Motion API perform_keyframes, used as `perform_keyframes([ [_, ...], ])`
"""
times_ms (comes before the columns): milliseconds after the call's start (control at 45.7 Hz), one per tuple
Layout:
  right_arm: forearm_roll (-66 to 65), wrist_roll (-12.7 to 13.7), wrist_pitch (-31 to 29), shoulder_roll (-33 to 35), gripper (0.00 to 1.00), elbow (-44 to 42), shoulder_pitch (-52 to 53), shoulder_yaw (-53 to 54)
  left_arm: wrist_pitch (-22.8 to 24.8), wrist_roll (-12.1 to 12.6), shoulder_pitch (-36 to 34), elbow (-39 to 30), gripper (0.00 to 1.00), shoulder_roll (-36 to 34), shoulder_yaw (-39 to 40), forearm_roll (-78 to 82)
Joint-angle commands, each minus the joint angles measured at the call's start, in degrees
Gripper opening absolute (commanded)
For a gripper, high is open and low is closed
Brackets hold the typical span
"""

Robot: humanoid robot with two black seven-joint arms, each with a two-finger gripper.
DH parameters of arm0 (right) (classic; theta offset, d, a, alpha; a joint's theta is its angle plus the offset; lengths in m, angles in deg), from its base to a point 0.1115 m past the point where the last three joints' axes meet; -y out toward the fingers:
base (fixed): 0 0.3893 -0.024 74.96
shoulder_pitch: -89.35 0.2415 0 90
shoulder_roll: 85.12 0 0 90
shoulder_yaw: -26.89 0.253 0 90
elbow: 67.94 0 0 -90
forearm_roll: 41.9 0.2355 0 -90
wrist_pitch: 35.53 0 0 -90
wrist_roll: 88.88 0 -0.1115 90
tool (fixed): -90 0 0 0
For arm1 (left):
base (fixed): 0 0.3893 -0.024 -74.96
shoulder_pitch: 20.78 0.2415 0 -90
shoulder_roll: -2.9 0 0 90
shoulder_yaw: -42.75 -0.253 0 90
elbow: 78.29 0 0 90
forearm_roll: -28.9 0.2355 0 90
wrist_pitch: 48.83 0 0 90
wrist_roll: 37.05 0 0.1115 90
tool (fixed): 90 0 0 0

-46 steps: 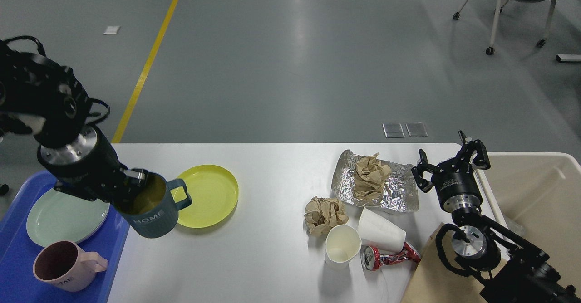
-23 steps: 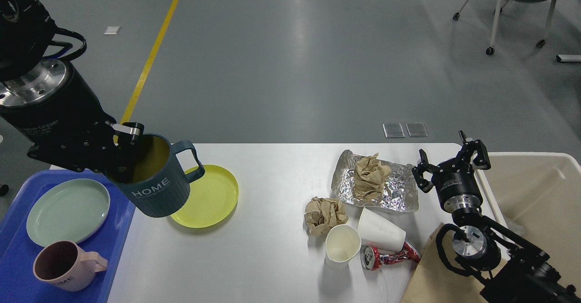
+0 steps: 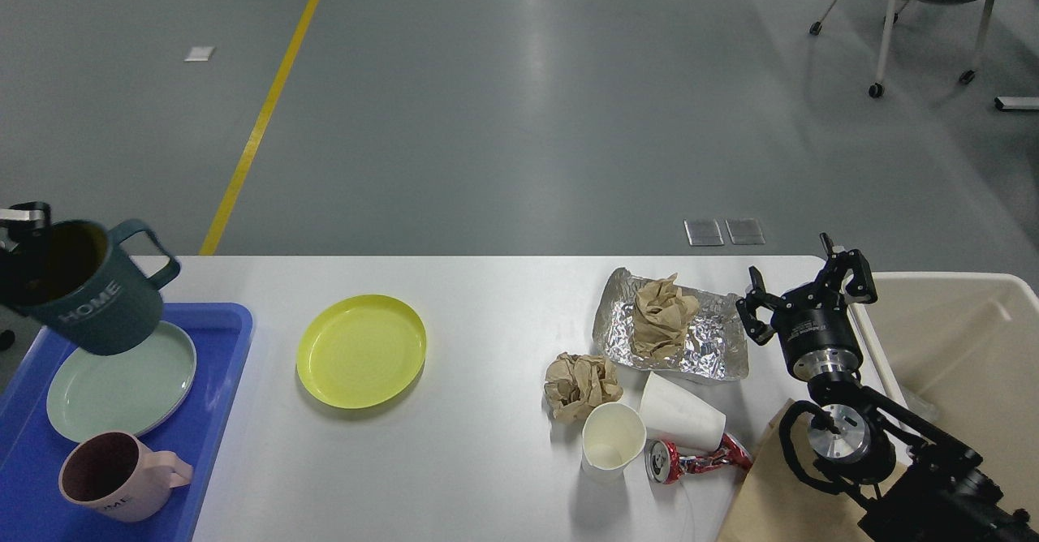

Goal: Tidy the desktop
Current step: 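Lift the teal mug and place it on the blue tray, then release the teal mug and withdraw the left gripper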

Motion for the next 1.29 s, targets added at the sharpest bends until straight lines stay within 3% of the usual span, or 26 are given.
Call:
perform_keyframes([
  [0, 0.0, 0.0, 0.0, 0.0, 1.00, 0.0, 0.0, 0.0, 0.0, -0.1, 6.0, 8.2, 0.00, -9.3, 1.6, 1.3],
  [219, 0.0, 0.0, 0.0, 0.0, 1.00, 0.0, 0.0, 0.0, -0.3, 0.2, 21.5, 22.0, 0.00, -18.6, 8.7, 2.0],
  [460, 0.0, 0.0, 0.0, 0.0, 1.00, 0.0, 0.0, 0.0, -0.5, 0.0, 46.8, 34.3, 0.00, -20.2, 25.9, 2.9],
  [591, 0.0, 0.0, 0.0, 0.0, 1.00, 0.0, 0.0, 0.0, -0.5, 0.1, 56.6, 39.9, 0.00, -20.1, 32.5, 2.9],
  [985, 0.0, 0.0, 0.0, 0.0, 1.00, 0.0, 0.0, 0.0, -2.1, 0.3, 75.2, 48.0, 0.00, -18.9, 47.5, 4.0],
  [1270, 0.0, 0.0, 0.0, 0.0, 1.00, -0.1, 0.0, 0.0, -2.3, 0.3, 79.2, 48.7, 0.01, -17.0, 50.4, 4.2],
])
